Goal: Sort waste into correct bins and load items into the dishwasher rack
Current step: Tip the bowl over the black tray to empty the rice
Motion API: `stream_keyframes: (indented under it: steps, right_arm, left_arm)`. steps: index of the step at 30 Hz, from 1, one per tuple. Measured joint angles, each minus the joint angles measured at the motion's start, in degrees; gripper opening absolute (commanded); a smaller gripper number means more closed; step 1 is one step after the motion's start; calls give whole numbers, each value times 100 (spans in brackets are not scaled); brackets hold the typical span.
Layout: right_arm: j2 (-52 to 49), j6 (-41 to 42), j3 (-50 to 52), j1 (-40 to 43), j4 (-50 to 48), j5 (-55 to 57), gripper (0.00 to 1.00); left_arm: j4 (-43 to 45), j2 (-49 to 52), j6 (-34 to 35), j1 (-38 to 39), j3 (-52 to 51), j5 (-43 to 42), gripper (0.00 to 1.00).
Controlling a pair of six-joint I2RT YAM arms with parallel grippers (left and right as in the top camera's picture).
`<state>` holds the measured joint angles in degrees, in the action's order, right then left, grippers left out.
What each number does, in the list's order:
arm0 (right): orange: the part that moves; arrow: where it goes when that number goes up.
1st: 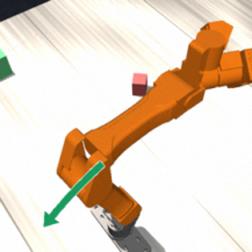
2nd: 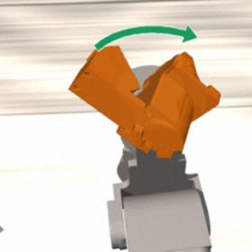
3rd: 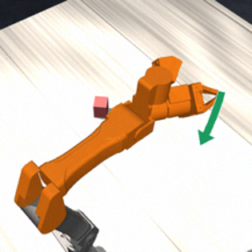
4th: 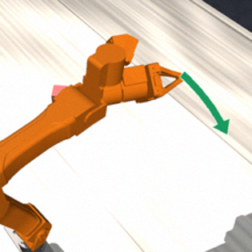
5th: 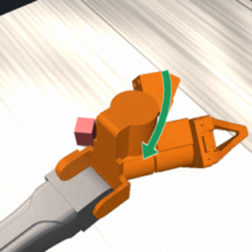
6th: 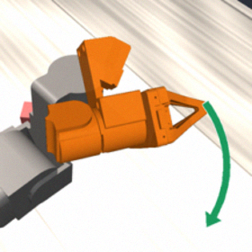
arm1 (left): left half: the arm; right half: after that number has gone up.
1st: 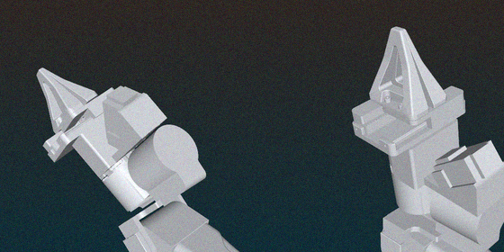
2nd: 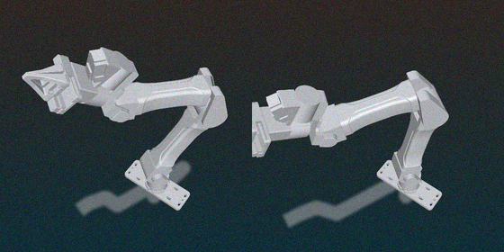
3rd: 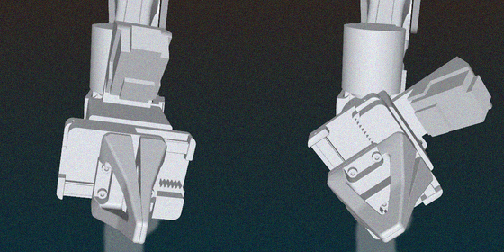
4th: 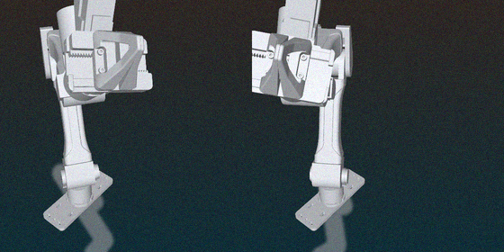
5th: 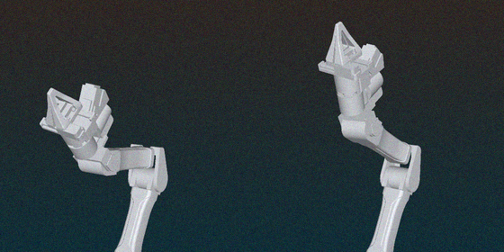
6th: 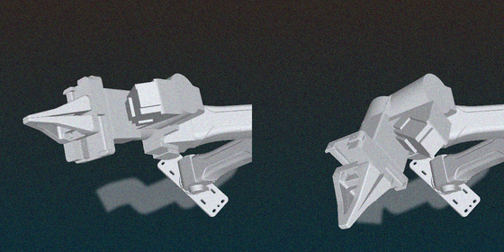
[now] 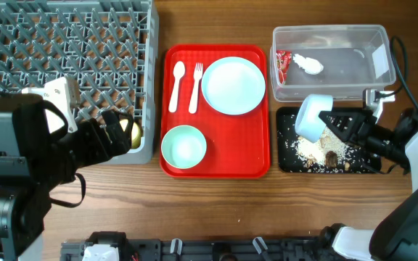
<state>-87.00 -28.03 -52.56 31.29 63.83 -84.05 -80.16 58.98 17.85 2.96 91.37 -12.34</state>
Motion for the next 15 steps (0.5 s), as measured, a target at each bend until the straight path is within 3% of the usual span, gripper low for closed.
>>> stream_keyframes:
  steps: [5, 10, 13, 15]
  right_arm:
    - [24, 813, 0, 0, -509, 1198, 4]
    - [42, 151, 2, -11, 254, 778, 4]
    - [55, 960, 2, -11, -457, 1099, 4]
    - [55, 920, 2, -7, -363, 756, 4]
  left_arm:
    - [2, 0, 0, 0, -2, 0, 100]
    - [0, 0, 0, 0, -2, -2, 100]
    - [0, 0, 0, 0, -2, 0, 100]
    - [0, 0, 0, 0, -2, -2, 100]
